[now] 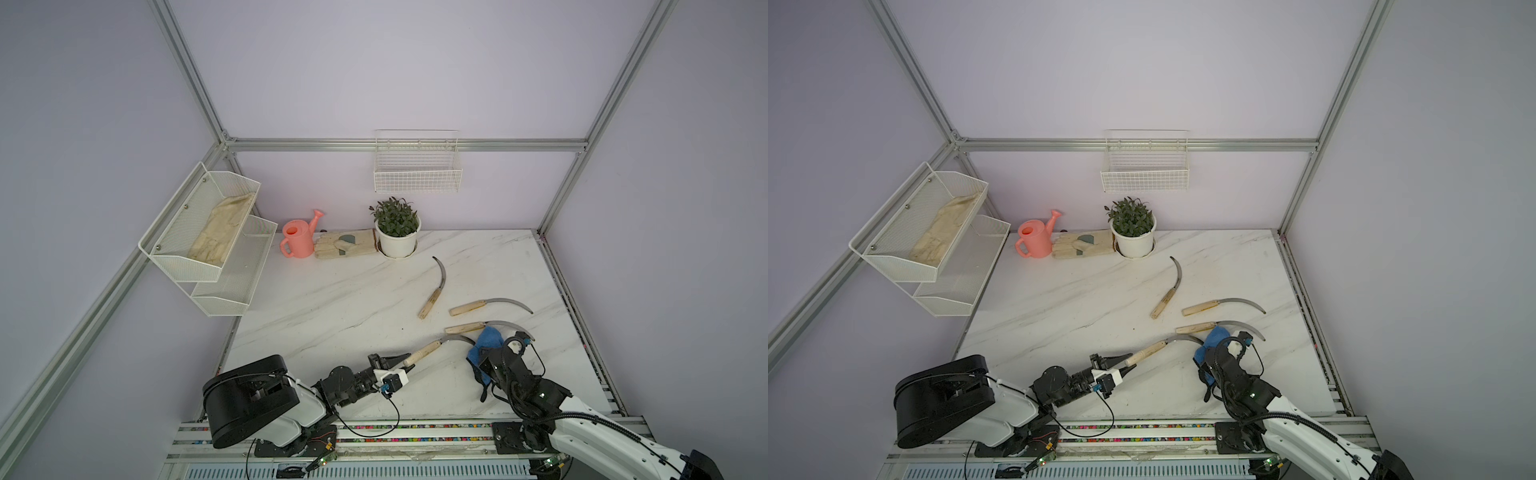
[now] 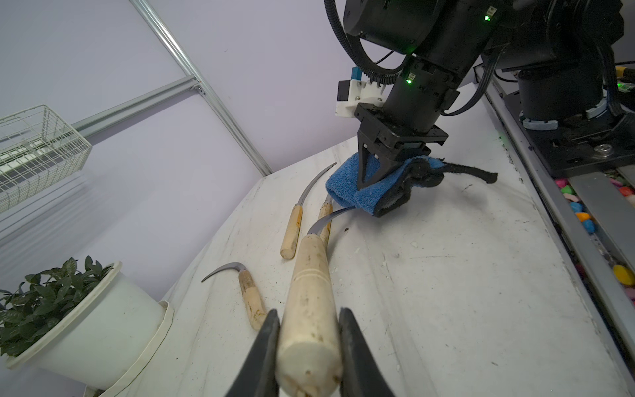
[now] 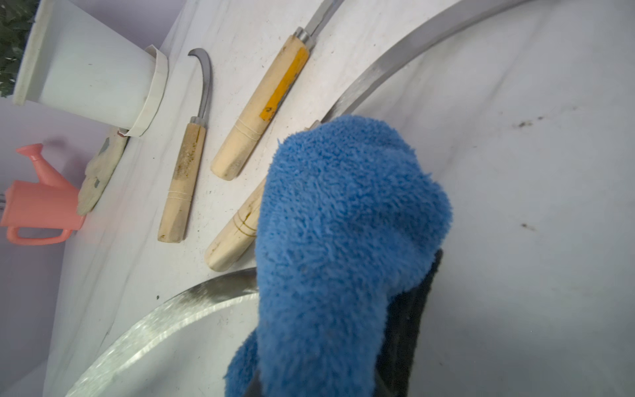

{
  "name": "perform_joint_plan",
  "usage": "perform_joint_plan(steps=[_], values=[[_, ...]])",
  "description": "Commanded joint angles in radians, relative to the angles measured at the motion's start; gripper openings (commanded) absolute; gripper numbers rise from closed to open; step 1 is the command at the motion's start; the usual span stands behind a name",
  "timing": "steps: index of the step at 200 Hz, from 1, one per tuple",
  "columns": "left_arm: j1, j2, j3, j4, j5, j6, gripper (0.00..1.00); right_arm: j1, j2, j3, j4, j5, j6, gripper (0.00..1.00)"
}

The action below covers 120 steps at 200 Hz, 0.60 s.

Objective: Wipe small sickles with rags
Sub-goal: Wipe the small sickle.

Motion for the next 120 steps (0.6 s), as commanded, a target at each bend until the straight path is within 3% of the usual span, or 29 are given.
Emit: perform_joint_plan(steps=[1, 33, 80, 120], values=[[-0.008, -0.015, -0.01, 0.061, 0.0, 0.022, 0.0, -0.004, -0.033, 0.026, 0.08, -0.031, -0.074, 0.0], [-0.008, -0.007, -0.005, 0.06, -0.017, 0.024, 0.0, -0.004, -0.022, 0.073, 0.159, -0.153, -0.207, 0.0], [-0.008, -0.006, -0.002, 0.059, -0.006, 0.025, 0.0, 0.011, 0.285, 0.136, 0.414, -0.373, -0.267, 0.0], [-0.009, 0.0, 0.0, 0.059, -0.008, 0.027, 0.0, 0.153, 0.417, 0.218, 0.475, -0.319, -0.308, 0.0]])
